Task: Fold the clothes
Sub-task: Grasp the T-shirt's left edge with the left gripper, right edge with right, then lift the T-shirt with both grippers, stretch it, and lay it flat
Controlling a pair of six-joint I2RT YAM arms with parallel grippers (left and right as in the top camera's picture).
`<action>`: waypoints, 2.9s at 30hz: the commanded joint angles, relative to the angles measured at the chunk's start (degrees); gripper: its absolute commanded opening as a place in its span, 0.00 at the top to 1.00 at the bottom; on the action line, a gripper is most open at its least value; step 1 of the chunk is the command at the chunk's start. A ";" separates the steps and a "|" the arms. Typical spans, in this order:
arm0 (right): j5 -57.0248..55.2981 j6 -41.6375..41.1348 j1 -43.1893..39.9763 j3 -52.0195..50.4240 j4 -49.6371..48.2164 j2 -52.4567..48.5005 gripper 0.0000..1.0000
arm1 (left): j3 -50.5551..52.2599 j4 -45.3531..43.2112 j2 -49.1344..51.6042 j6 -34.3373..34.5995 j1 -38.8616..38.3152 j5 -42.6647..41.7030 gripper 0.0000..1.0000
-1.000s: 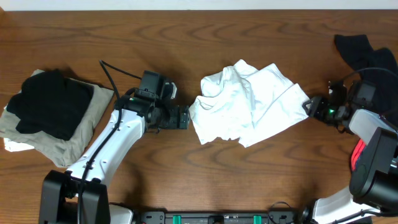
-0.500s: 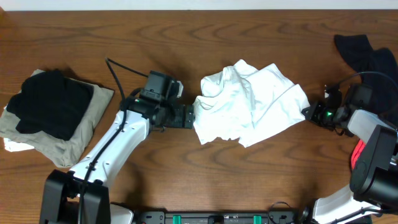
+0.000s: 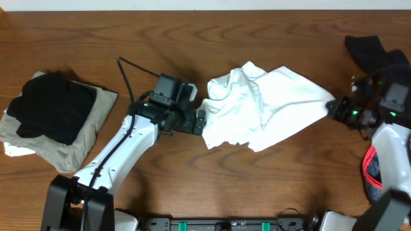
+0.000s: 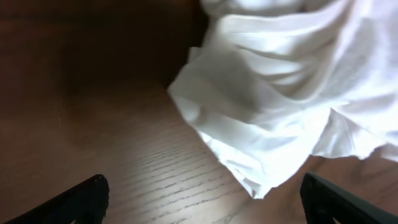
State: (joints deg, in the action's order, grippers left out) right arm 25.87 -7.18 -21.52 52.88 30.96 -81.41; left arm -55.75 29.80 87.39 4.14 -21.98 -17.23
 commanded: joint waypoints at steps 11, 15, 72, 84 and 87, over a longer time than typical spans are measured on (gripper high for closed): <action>-3.41 -0.39 1.33 1.51 4.39 5.01 0.99 | -0.22 -6.56 0.76 -9.73 -4.31 -0.11 0.02; -3.41 -0.24 1.33 1.51 4.37 5.01 0.99 | 0.07 -7.72 3.04 -10.38 -4.48 -0.13 0.02; -3.56 -0.26 1.33 1.75 4.52 5.25 0.99 | -0.02 -14.93 -4.87 -12.28 -6.34 2.71 0.94; -6.86 -0.68 -1.20 16.15 17.18 16.22 0.99 | -0.04 -4.63 -41.29 -6.54 1.38 11.96 0.94; -8.66 -0.72 -2.21 20.44 21.03 19.67 0.99 | -0.04 -3.32 -47.74 -5.66 4.70 11.96 0.94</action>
State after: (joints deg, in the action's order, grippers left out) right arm 19.88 -7.29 -22.28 69.82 50.46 -64.75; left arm -55.72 26.04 44.10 -3.86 -19.59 -7.27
